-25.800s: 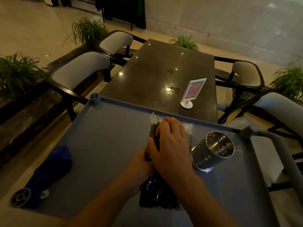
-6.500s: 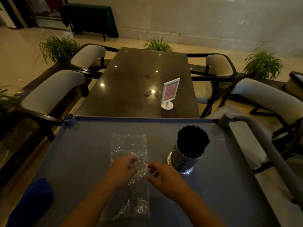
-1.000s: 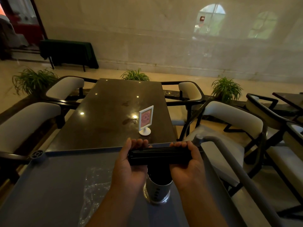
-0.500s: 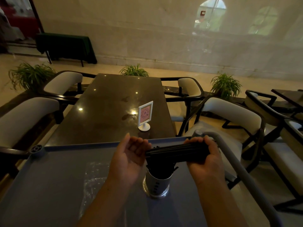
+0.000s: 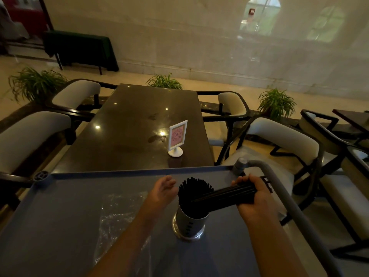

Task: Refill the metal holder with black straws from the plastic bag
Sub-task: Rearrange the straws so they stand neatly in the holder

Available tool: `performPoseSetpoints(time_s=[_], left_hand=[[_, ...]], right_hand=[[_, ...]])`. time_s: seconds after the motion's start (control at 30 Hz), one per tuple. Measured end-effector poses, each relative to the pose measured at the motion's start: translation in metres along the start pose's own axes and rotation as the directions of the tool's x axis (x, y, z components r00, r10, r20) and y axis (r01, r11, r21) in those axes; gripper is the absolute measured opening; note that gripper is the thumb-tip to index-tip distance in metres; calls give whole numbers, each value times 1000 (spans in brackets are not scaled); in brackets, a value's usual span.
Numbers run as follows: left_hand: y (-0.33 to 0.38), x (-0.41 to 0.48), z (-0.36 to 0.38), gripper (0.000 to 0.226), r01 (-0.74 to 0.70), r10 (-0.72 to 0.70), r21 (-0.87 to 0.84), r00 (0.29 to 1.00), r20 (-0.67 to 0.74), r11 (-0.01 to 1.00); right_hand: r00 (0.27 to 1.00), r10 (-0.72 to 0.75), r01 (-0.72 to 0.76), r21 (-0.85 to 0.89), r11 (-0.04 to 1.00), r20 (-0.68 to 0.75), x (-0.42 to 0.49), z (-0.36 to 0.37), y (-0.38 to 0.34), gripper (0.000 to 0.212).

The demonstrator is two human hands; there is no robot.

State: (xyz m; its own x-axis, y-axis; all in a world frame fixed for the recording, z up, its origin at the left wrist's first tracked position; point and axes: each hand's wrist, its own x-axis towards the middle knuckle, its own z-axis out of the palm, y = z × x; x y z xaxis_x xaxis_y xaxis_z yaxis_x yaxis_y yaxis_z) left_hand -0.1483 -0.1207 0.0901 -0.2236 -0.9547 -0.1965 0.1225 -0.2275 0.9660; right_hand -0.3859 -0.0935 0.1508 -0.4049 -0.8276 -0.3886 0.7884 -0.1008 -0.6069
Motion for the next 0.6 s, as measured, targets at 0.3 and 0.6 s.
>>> performPoseSetpoints(time_s=[0.3, 0.6], left_hand=[[-44, 0, 9, 145, 38, -96, 232, 964, 248, 972], [-70, 13, 16, 115, -46, -33, 295, 966, 255, 954]], right_hand=[[996, -63, 55, -133, 990, -56, 7, -1, 13, 6], [988, -151, 136, -288, 948, -30, 14, 10, 22, 21]])
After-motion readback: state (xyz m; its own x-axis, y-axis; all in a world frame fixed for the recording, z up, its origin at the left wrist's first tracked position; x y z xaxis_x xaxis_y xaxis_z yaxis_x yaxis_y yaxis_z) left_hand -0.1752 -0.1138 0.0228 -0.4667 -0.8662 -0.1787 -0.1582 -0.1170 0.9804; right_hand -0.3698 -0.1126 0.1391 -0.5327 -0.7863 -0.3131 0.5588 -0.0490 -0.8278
